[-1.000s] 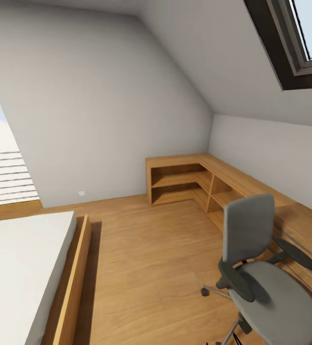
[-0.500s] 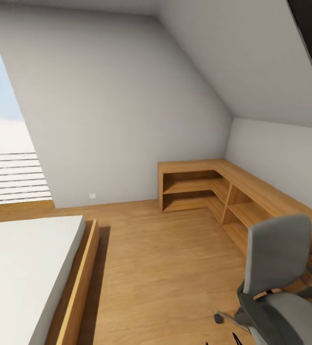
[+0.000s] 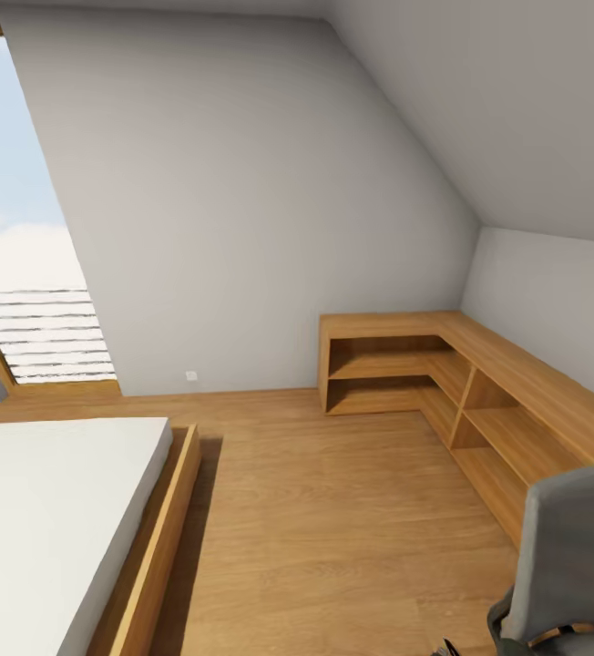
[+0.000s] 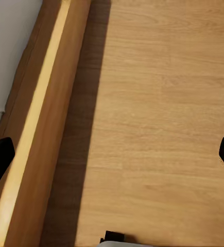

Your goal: In the bedroom, organize the workspace by keeping the computer under the desk, ensuring the monitor is on the desk, placing the keyboard on the desk next to the monitor, placing the mouse on the desk next to the keyboard, moving the folder from the swivel chair onto the desk next to the mouse, stacking the notebook on top of the folder with the pen on top of the notebook, and positioning the swivel chair next to the desk.

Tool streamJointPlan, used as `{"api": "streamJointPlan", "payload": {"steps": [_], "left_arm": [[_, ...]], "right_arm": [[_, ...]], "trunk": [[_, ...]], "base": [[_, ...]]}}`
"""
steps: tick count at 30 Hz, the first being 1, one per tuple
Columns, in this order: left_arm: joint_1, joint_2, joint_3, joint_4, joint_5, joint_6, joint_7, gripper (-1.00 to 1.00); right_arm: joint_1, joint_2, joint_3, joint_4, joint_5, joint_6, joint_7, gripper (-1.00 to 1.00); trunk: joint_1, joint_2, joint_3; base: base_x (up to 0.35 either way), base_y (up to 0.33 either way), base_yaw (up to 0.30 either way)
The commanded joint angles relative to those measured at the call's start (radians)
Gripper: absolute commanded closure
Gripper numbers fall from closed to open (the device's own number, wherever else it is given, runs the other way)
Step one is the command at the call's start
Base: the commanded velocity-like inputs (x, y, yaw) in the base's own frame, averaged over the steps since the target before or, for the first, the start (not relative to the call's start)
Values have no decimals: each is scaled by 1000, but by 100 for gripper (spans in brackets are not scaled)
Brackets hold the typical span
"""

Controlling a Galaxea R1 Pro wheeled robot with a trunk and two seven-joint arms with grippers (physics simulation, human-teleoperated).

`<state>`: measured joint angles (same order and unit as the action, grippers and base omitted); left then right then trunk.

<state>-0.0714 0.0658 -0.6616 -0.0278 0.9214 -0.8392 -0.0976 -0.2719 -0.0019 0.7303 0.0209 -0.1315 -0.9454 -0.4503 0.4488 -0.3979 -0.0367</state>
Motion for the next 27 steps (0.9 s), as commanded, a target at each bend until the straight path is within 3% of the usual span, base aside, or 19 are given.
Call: {"api": "streamJointPlan", "payload": {"steps": [1,27], "left_arm": [[-1,0,-1,0,11,-1,-10,-100],[-1,0,0,0,13,-1,-8,-100]], "right_arm": [[-1,0,9,2,-10,-4,1,-100],[-1,0,10,2,-8,2,1,-100]], "trunk": [[1,-2,-2],[1,-2,-2]], "base": [[329,-31,15],[329,-4,2]]}}
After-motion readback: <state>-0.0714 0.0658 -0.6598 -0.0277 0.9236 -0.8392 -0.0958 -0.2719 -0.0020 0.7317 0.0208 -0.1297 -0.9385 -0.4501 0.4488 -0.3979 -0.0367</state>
